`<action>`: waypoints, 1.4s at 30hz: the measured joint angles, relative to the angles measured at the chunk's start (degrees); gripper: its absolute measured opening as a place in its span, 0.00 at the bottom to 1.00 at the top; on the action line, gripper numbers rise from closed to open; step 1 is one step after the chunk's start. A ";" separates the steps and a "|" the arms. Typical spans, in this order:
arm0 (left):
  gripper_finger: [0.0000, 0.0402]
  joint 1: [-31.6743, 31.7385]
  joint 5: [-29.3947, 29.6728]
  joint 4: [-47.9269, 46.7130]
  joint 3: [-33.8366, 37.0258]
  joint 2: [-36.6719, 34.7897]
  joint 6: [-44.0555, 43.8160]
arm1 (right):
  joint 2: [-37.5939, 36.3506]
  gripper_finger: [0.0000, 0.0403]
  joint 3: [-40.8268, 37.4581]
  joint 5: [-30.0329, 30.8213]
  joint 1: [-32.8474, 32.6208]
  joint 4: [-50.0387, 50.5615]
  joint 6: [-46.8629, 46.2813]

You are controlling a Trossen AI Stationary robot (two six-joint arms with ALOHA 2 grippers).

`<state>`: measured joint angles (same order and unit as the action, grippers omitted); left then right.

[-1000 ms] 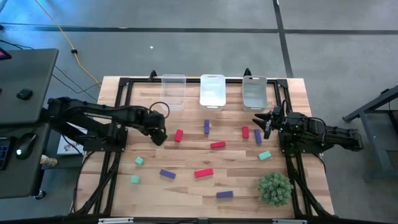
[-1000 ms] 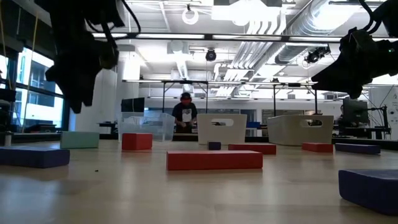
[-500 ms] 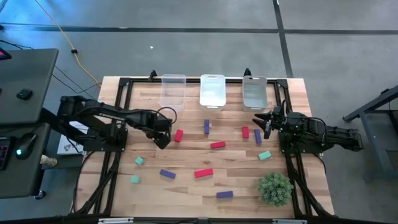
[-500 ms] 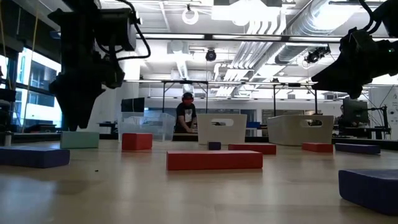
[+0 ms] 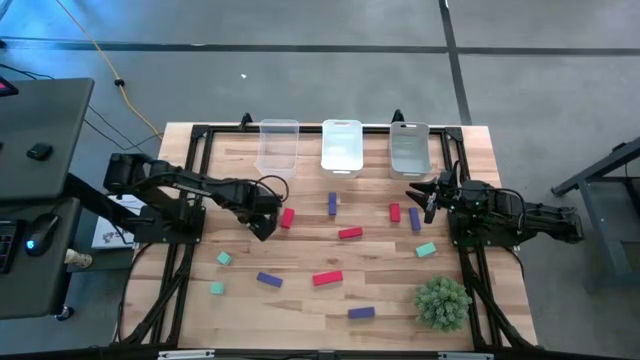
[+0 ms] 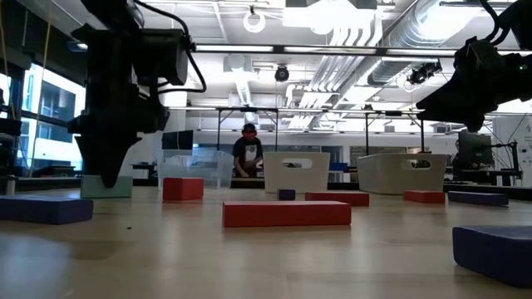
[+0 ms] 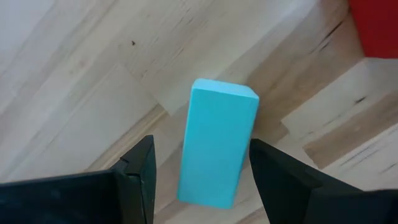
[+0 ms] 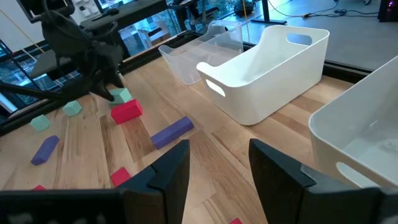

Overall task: Sort & place blocks by color
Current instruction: Put the blue block into the transparent bin

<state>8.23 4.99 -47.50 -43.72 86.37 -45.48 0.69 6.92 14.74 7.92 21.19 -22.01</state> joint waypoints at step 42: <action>0.00 4.85 -1.29 27.04 0.02 -16.05 7.06 | 0.00 0.39 0.00 0.00 0.00 0.02 -0.01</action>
<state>13.08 3.70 -20.46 -43.70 70.32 -38.43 0.69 6.92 14.74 7.92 21.21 -22.02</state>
